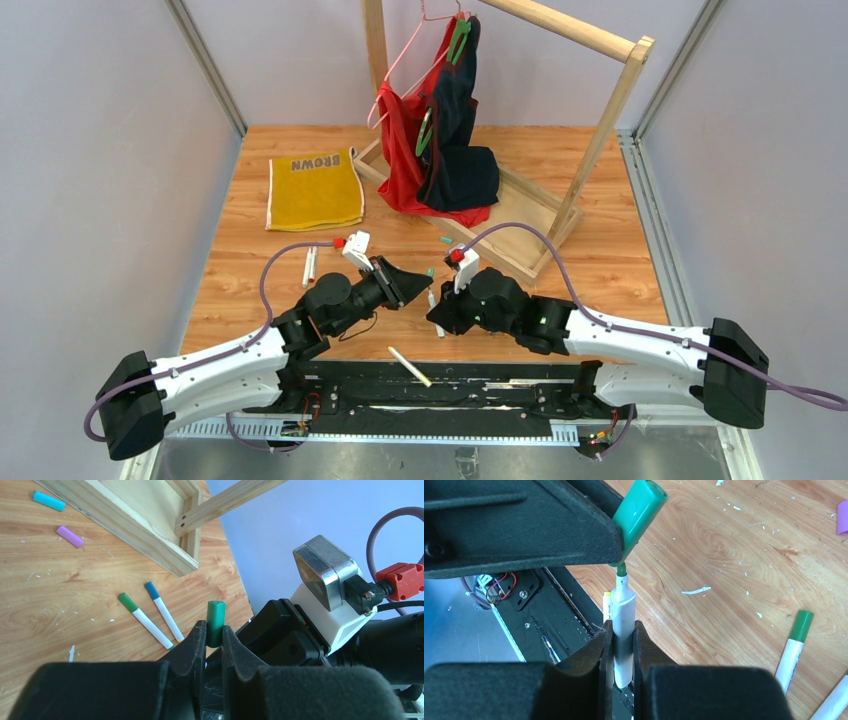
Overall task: Insert the pens into the pen caps
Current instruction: Insert the pen cap onto the pen.
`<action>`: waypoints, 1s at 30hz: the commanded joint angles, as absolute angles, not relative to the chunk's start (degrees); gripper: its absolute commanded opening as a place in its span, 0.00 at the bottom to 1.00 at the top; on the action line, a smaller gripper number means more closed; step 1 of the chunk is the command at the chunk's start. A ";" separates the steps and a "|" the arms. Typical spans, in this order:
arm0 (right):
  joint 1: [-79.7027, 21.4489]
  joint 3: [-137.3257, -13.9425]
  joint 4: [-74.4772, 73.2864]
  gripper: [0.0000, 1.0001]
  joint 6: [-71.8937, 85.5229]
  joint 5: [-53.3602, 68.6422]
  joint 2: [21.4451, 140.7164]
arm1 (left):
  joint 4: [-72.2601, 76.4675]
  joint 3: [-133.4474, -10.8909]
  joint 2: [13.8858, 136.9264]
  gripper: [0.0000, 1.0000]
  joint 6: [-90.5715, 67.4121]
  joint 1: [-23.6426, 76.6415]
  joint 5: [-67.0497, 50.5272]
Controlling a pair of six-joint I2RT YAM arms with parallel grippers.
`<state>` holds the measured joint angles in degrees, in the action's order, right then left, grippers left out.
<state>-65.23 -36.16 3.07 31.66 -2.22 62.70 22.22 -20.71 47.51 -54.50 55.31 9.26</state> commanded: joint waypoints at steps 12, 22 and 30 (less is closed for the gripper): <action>-65.83 -38.84 5.09 0.01 30.48 -3.26 61.30 | 24.08 -20.21 47.94 0.00 -54.41 55.90 9.49; -65.83 -38.81 5.10 0.01 30.34 -3.30 61.07 | 24.26 -20.26 48.25 0.00 -54.33 55.90 9.32; -65.66 -39.14 4.06 0.01 31.45 -4.65 61.52 | 24.78 -19.71 47.90 0.00 -54.39 55.89 9.14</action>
